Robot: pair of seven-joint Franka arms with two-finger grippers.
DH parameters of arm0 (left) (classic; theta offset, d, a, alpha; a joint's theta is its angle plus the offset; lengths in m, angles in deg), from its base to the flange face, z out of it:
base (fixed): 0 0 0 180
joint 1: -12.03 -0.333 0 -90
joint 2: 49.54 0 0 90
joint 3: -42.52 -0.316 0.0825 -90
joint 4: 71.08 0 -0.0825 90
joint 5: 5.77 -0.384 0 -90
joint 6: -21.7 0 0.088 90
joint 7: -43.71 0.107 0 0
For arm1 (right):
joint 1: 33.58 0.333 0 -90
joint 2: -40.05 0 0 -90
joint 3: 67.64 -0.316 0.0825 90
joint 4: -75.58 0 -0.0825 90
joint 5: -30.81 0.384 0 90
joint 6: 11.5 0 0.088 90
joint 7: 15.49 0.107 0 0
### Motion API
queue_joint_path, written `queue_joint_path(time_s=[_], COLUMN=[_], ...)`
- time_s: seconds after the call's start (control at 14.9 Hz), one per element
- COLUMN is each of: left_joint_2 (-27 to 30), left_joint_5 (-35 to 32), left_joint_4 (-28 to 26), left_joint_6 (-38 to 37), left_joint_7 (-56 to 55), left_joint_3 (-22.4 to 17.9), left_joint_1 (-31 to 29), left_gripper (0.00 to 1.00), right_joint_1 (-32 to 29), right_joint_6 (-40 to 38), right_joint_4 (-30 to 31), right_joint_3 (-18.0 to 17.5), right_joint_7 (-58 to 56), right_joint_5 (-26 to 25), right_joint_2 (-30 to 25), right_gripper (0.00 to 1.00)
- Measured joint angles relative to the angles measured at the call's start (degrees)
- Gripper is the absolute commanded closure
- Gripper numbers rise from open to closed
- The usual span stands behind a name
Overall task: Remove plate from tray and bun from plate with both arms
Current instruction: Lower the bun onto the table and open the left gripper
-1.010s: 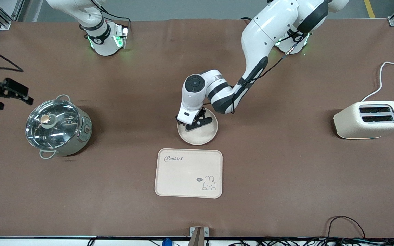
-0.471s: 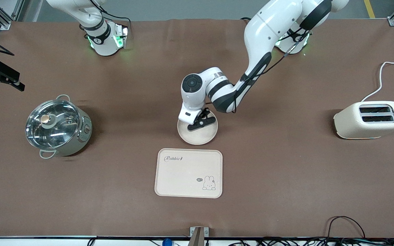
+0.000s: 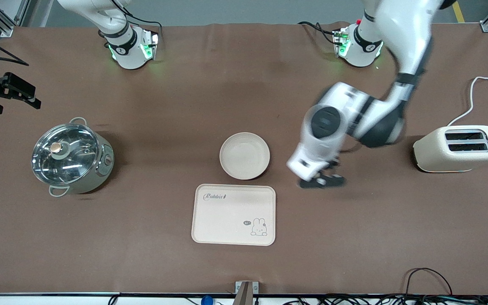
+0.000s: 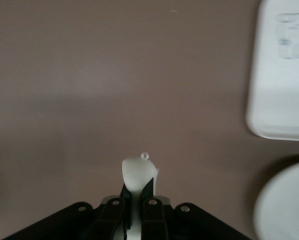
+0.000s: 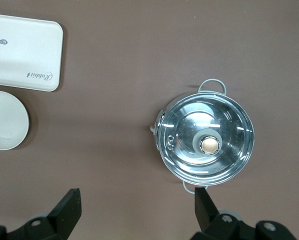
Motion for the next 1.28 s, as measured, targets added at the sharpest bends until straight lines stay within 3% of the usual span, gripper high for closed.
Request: queue_joint_path(time_s=[0.13,0.2,0.34,0.54,1.08,1.28], left_joint_2=[-0.75,-1.35,-3.23,-5.85,-4.95,-3.53], left_joint_5=[0.12,0.13,0.14,0.14,0.14,0.14], left_joint_4=[-4.68,-7.84,-13.34,-15.17,-12.87,-8.68], left_joint_6=[7.23,12.73,21.72,25.13,25.02,19.77], left_joint_7=[10.52,14.9,20.74,23.55,23.51,23.51], left_joint_3=[1.61,2.02,2.37,2.5,3.58,4.3], left_joint_1=[-8.95,-12.64,-18.07,-20.62,-19.99,-20.1], left_gripper=[0.93,0.75,0.0,0.0,0.0,0.0], right_joint_1=[-0.01,-0.03,-0.06,-0.1,-0.24,-0.4], right_joint_6=[-0.29,-0.34,-0.34,-0.34,-0.21,-0.08], right_joint_4=[0.26,0.68,1.89,2.92,3.35,3.29], right_joint_3=[-0.27,-0.33,-0.35,-0.34,-0.32,-0.3], right_joint_7=[1.64,2.13,2.47,2.58,2.61,0.85], right_joint_5=[-0.22,-0.26,-0.3,-0.34,-0.62,-0.82], right_joint_2=[-0.58,-1.05,-2.07,-2.69,-2.7,-2.66], right_gripper=[0.0,0.0,0.0,0.0,0.0,0.0])
